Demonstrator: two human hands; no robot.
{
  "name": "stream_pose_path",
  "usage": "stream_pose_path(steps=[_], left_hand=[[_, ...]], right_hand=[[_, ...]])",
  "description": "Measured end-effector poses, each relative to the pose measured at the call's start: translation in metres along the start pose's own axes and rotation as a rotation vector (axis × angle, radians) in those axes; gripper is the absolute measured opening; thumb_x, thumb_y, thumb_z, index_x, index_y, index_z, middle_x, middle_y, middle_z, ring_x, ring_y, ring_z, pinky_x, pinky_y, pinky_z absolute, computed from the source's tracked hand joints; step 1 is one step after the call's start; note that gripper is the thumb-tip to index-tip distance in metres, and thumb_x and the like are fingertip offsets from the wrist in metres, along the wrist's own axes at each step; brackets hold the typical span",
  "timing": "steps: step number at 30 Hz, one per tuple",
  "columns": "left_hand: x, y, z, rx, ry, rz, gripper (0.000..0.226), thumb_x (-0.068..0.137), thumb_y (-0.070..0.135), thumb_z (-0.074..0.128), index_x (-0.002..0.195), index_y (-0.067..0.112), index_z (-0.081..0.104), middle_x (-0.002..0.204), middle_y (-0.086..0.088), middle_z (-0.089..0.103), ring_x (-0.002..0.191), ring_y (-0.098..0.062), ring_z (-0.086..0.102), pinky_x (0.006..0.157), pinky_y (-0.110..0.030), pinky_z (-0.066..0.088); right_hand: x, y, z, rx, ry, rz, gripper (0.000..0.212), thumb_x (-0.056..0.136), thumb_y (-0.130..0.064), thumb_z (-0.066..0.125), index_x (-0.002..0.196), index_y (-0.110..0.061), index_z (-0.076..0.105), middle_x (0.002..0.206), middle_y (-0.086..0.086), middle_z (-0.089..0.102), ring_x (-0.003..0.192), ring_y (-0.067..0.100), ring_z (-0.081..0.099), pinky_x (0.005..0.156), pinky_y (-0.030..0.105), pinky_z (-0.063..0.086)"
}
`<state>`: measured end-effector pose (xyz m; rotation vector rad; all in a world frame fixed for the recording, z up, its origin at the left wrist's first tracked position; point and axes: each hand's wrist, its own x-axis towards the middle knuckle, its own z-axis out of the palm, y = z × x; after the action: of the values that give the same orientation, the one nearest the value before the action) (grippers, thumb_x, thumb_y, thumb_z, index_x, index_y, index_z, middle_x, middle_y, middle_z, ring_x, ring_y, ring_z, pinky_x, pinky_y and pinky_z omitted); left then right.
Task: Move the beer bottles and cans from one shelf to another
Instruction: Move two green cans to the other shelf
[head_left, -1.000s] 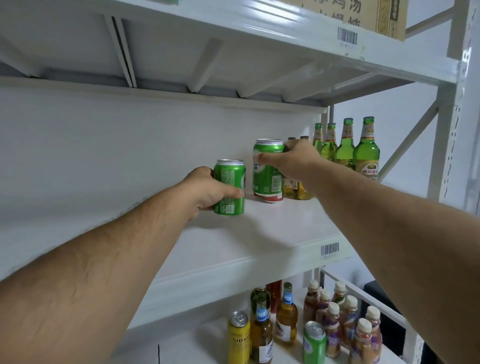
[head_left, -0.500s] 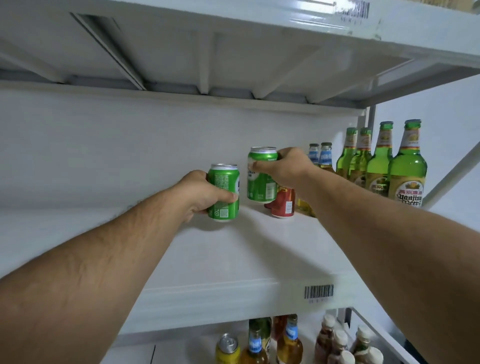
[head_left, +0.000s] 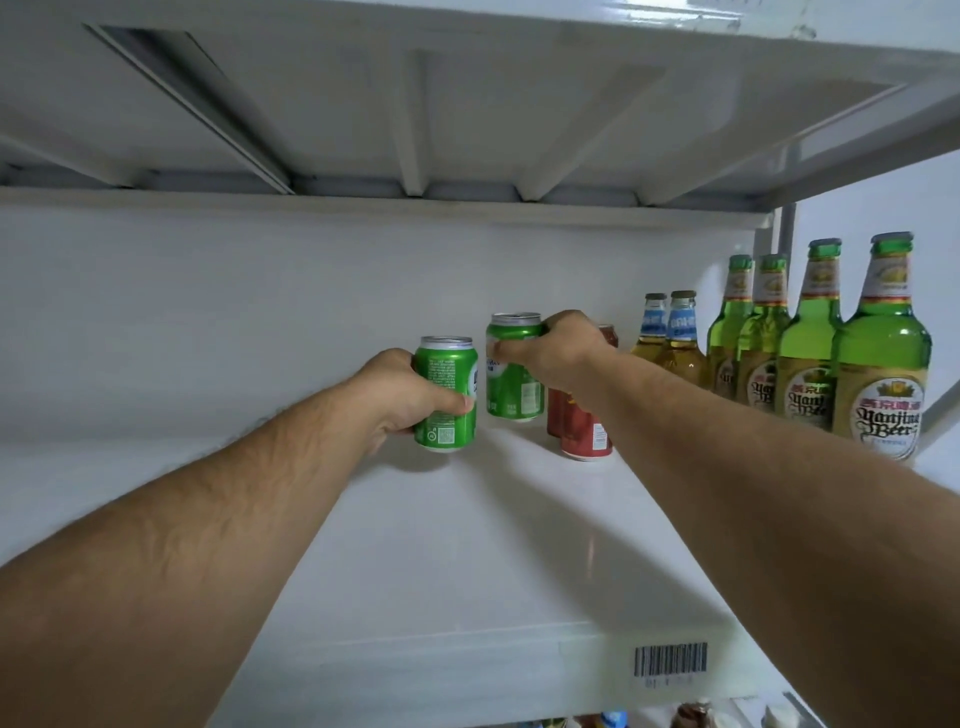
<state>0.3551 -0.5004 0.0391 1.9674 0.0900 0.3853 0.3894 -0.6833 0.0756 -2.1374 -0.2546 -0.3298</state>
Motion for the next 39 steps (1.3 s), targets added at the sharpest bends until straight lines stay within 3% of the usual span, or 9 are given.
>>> stream_pose_path(steps=[6, 15, 19, 23, 29, 34, 39], left_hand=[[0.02, -0.005, -0.001, 0.017, -0.002, 0.003, 0.039, 0.07, 0.009, 0.092, 0.1, 0.015, 0.067, 0.105, -0.008, 0.076, 0.096, -0.026, 0.074, 0.092, -0.046, 0.06], [0.039, -0.015, 0.0, -0.007, -0.005, -0.003, 0.044, 0.072, 0.009, 0.091, 0.109, 0.012, 0.068, 0.106, -0.009, 0.075, 0.097, -0.026, 0.073, 0.092, -0.043, 0.06], [0.043, -0.023, 0.003, -0.035, -0.011, -0.019, 0.041, 0.071, 0.008, 0.091, 0.105, 0.013, 0.068, 0.105, -0.009, 0.076, 0.096, -0.026, 0.074, 0.092, -0.044, 0.06], [0.043, -0.025, 0.003, -0.054, -0.008, -0.017, 0.038, 0.072, 0.006, 0.09, 0.1, 0.015, 0.067, 0.105, -0.009, 0.076, 0.096, -0.026, 0.074, 0.092, -0.043, 0.06], [0.045, -0.03, 0.002, -0.053, 0.002, -0.021, 0.039, 0.071, 0.007, 0.091, 0.1, 0.014, 0.067, 0.104, -0.009, 0.076, 0.096, -0.027, 0.074, 0.093, -0.045, 0.059], [0.046, -0.031, -0.001, -0.048, 0.003, -0.03, 0.038, 0.071, 0.007, 0.091, 0.1, 0.015, 0.068, 0.104, -0.009, 0.077, 0.097, -0.027, 0.074, 0.096, -0.046, 0.058], [0.044, -0.032, 0.0, -0.042, 0.001, -0.026, 0.038, 0.072, 0.008, 0.091, 0.101, 0.015, 0.068, 0.104, -0.008, 0.077, 0.097, -0.026, 0.074, 0.095, -0.044, 0.058]], right_hand=[[0.022, 0.007, 0.021, -0.073, -0.002, 0.004, 0.056, 0.076, -0.049, 0.081, 0.11, -0.008, 0.064, 0.096, 0.007, 0.068, 0.085, 0.023, 0.067, 0.076, 0.033, 0.054], [0.05, 0.016, 0.046, -0.072, -0.02, 0.06, 0.047, 0.078, -0.044, 0.081, 0.101, -0.009, 0.059, 0.076, 0.0, 0.055, 0.066, 0.015, 0.054, 0.058, 0.026, 0.042], [0.06, 0.022, 0.056, -0.06, -0.031, 0.063, 0.05, 0.078, -0.041, 0.082, 0.108, -0.008, 0.061, 0.08, 0.001, 0.057, 0.083, 0.022, 0.061, 0.069, 0.029, 0.046], [0.066, 0.027, 0.063, -0.074, -0.047, 0.076, 0.051, 0.078, -0.041, 0.082, 0.11, -0.007, 0.061, 0.096, 0.005, 0.062, 0.086, 0.023, 0.06, 0.071, 0.029, 0.045], [0.072, 0.033, 0.067, -0.072, -0.063, 0.103, 0.052, 0.078, -0.039, 0.082, 0.112, -0.006, 0.061, 0.094, 0.005, 0.06, 0.085, 0.023, 0.059, 0.071, 0.028, 0.044], [0.075, 0.034, 0.069, -0.044, -0.084, 0.109, 0.047, 0.079, -0.04, 0.081, 0.108, -0.009, 0.06, 0.078, 0.0, 0.054, 0.085, 0.022, 0.059, 0.072, 0.029, 0.044], [0.074, 0.033, 0.068, -0.05, -0.098, 0.111, 0.047, 0.082, -0.039, 0.079, 0.111, -0.009, 0.058, 0.081, 0.001, 0.053, 0.086, 0.022, 0.056, 0.073, 0.029, 0.042]])
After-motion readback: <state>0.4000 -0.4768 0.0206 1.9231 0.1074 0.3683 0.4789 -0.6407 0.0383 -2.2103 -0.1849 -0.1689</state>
